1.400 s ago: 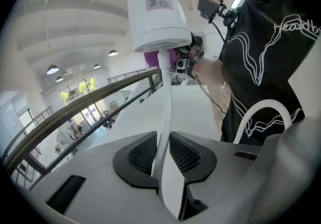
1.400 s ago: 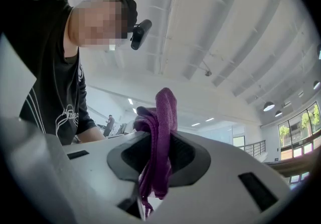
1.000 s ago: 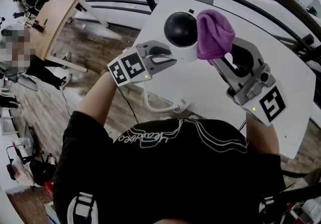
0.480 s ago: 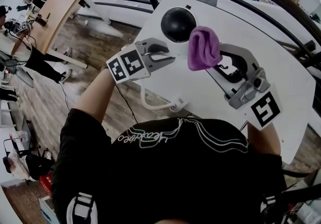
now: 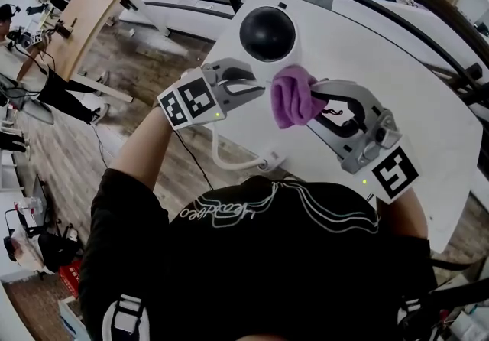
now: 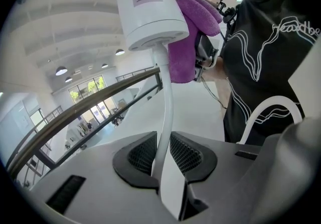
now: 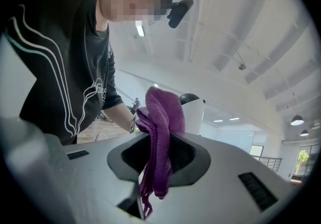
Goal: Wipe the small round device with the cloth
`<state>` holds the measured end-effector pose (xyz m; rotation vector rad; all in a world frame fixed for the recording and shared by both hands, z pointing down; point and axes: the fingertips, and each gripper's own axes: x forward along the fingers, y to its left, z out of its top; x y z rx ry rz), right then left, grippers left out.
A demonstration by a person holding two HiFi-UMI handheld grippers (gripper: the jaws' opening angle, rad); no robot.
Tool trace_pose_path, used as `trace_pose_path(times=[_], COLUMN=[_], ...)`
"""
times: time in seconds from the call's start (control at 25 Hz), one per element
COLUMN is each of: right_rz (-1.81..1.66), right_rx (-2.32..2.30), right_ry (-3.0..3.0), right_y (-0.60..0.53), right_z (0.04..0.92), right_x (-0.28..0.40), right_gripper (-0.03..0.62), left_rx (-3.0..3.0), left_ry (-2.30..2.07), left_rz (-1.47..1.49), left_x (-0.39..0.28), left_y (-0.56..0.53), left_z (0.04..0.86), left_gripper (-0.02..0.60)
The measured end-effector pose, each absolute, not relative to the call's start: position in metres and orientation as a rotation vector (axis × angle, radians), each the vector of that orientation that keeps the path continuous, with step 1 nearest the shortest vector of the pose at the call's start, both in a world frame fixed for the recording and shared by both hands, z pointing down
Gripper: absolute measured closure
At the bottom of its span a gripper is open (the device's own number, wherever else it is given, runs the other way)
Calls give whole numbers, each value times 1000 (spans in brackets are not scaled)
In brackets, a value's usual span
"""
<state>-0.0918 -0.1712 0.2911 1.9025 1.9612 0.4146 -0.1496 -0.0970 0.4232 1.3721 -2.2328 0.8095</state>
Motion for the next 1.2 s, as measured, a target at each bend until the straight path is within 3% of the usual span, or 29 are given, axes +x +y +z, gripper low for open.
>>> trace_pose_path(times=[0.64,1.2], right_rz=[612,507], right_rx=[2081,1539], right_ry=[2088,2606], right_y=[-156,-99], right_z=[357,326], right_x=[-78,-53], right_gripper=[522,522], left_rx=[1450,1753], left_ry=[-2239,-2134], left_rz=[836,664], left_x=[-154,-143], left_y=[-99,-80], left_z=[417,418], left_gripper=[502,514])
